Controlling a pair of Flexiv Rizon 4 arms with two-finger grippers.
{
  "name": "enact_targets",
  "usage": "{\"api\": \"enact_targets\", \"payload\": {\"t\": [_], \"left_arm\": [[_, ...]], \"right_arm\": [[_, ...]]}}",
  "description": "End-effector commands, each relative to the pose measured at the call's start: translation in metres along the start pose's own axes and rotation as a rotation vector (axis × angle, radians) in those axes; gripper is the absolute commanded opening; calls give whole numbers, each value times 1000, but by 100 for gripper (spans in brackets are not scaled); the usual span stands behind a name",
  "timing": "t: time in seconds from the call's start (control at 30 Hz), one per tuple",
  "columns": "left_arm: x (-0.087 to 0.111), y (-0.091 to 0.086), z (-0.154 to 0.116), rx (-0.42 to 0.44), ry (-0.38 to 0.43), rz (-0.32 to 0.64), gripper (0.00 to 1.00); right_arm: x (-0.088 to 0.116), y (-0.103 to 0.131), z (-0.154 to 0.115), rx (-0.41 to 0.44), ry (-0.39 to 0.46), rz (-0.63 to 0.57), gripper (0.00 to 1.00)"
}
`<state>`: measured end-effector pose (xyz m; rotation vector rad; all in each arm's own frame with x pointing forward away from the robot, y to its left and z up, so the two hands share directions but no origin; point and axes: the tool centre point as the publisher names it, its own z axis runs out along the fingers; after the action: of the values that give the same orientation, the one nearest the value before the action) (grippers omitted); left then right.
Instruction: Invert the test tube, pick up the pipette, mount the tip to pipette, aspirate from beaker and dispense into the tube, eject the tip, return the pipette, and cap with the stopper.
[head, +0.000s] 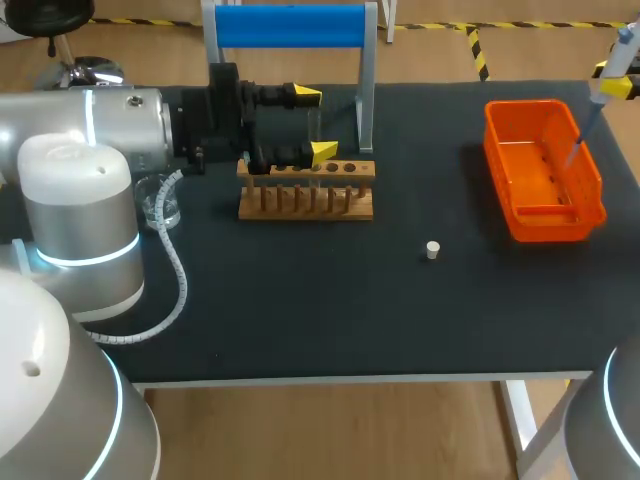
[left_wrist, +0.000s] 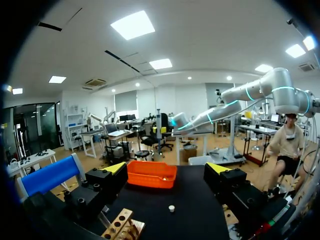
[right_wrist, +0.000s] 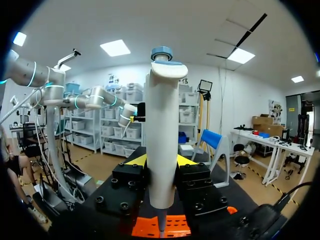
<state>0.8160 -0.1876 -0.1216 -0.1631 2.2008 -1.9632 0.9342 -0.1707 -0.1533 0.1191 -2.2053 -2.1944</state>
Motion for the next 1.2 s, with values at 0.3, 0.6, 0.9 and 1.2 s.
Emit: {"api": "enact_targets", "payload": {"t": [0.3,0.6,0.9,1.2], "left_arm": [[1,0,0,2,-3,1,100],[1,0,0,2,-3,1,100],[1,0,0,2,-3,1,100],[-7,-11,25,-51,-1,-6,100]], "right_arm": [[0,-1,-5,20,19,0,0],[0,-1,-5,20,19,0,0],[0,-1,-5,20,19,0,0],[0,-1,-5,20,19,0,0]]}}
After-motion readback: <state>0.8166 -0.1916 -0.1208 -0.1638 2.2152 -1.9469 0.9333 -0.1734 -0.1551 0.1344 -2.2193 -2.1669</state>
